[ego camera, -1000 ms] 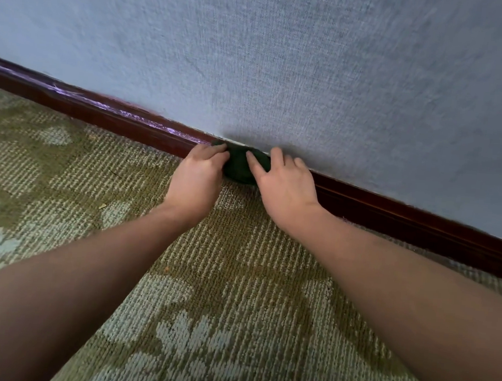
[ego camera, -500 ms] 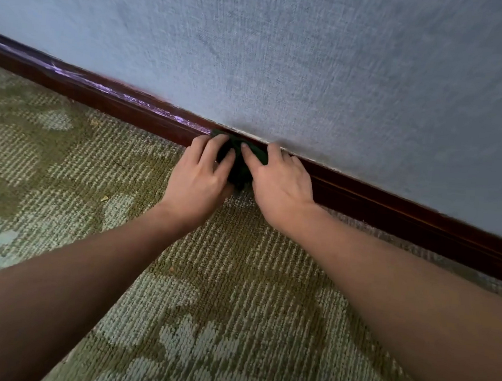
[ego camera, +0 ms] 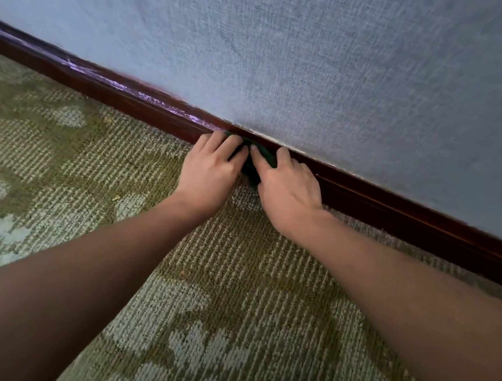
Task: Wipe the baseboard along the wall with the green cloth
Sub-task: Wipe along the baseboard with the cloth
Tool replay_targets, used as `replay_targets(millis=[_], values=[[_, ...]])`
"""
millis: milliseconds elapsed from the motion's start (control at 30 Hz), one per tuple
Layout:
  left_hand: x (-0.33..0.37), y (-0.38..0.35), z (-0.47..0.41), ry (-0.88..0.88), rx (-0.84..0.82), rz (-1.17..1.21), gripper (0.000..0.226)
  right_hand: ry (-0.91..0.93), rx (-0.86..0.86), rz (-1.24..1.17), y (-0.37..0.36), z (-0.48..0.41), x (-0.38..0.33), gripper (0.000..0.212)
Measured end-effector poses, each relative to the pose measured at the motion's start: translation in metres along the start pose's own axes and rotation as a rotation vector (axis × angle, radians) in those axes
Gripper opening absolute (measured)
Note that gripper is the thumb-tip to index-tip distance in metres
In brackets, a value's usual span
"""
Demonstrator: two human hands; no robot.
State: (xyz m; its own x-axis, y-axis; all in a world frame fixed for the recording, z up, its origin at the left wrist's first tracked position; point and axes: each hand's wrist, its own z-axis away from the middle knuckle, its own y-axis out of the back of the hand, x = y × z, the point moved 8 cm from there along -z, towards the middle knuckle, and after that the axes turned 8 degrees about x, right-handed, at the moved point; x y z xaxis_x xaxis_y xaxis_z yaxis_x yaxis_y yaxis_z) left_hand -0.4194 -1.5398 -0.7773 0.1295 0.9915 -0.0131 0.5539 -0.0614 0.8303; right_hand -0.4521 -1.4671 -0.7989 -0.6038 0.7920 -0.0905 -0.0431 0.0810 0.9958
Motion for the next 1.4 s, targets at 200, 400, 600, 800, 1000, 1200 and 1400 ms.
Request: replay_targets(millis=[200,400,600,800,1000,1200,1400], values=[[-0.014,0.007,-0.007,0.061,-0.033,0.135,0.027,-0.018,-0.038,-0.042,0.003,-0.003,-0.018,0.058],[0.019,0.011,-0.012,-0.144,-0.033,0.108,0.019,0.081,0.036,0.143,0.014,0.013,0.007,0.058],[0.025,0.004,-0.018,-0.14,-0.098,0.107,0.025,0.019,-0.023,0.04,0.012,0.017,0.015,0.055],[0.006,0.004,-0.016,-0.131,-0.142,0.061,0.017,-0.017,-0.09,-0.084,0.0,0.006,0.0,0.068],[-0.011,0.004,-0.02,-0.018,-0.184,0.053,0.013,-0.005,-0.095,-0.117,-0.003,-0.004,-0.014,0.069],[-0.012,0.005,-0.023,0.085,-0.205,0.064,0.014,-0.007,-0.087,-0.076,-0.004,-0.002,-0.014,0.068],[-0.012,0.002,-0.021,0.099,-0.206,0.045,0.017,0.009,-0.091,-0.063,-0.004,-0.005,-0.013,0.067]])
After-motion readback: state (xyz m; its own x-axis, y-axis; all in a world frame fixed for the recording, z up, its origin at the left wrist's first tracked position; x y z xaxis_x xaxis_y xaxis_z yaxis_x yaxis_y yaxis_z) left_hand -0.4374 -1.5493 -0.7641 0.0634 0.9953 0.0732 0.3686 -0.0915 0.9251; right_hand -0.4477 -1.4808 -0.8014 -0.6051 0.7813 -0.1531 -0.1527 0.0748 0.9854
